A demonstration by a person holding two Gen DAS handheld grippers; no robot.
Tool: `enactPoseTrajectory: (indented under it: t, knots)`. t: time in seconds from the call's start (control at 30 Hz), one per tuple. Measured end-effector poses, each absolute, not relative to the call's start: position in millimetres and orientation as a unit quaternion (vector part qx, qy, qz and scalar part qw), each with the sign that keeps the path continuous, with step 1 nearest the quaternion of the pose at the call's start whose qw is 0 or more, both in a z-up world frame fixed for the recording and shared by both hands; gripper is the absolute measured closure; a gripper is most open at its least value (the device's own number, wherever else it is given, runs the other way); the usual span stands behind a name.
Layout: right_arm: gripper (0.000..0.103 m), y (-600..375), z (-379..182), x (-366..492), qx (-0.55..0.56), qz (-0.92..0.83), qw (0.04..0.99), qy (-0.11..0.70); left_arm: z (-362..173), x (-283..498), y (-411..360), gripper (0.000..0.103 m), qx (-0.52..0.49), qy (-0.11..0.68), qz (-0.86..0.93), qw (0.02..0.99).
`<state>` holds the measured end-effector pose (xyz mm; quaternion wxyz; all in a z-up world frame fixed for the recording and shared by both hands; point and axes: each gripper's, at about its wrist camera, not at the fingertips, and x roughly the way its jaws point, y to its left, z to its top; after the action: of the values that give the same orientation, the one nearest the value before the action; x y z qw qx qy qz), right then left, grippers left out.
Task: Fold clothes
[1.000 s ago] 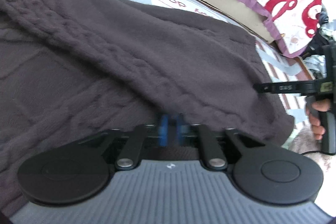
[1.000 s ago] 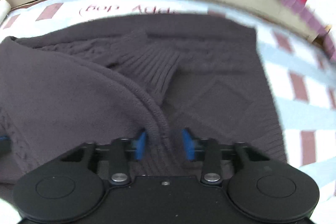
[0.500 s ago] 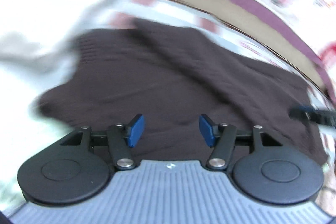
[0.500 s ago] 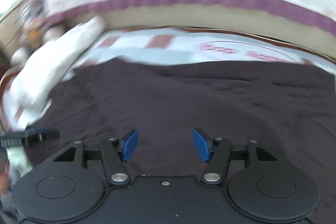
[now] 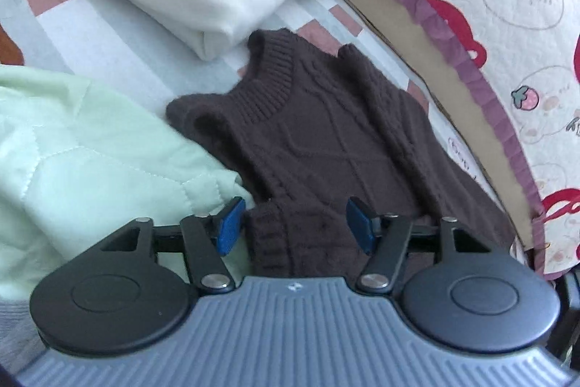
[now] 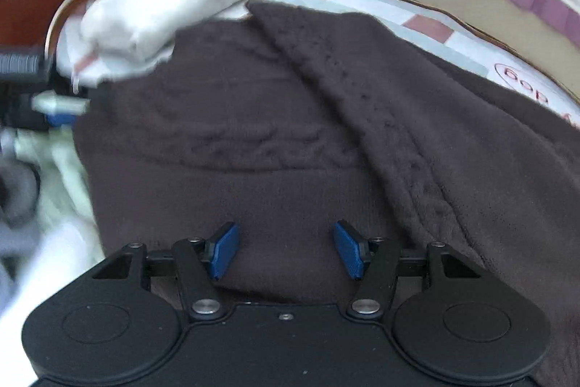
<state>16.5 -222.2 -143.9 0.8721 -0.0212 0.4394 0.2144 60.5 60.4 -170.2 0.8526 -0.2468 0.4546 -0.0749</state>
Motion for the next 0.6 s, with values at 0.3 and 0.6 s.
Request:
enactPoseTrajectory:
  t: [0.3, 0.6]
  knots:
    - [0.037, -209, -164, 8, -0.057, 0.212, 0.866, 0.449, -185, 79, 44, 0.038, -0.236, 0.45, -0.082, 0.857]
    - [0.036, -227, -161, 14, 0.024, 0.2, 0.869, 0.452, -186, 82, 31, 0.095, -0.168, 0.433, -0.113, 0.878]
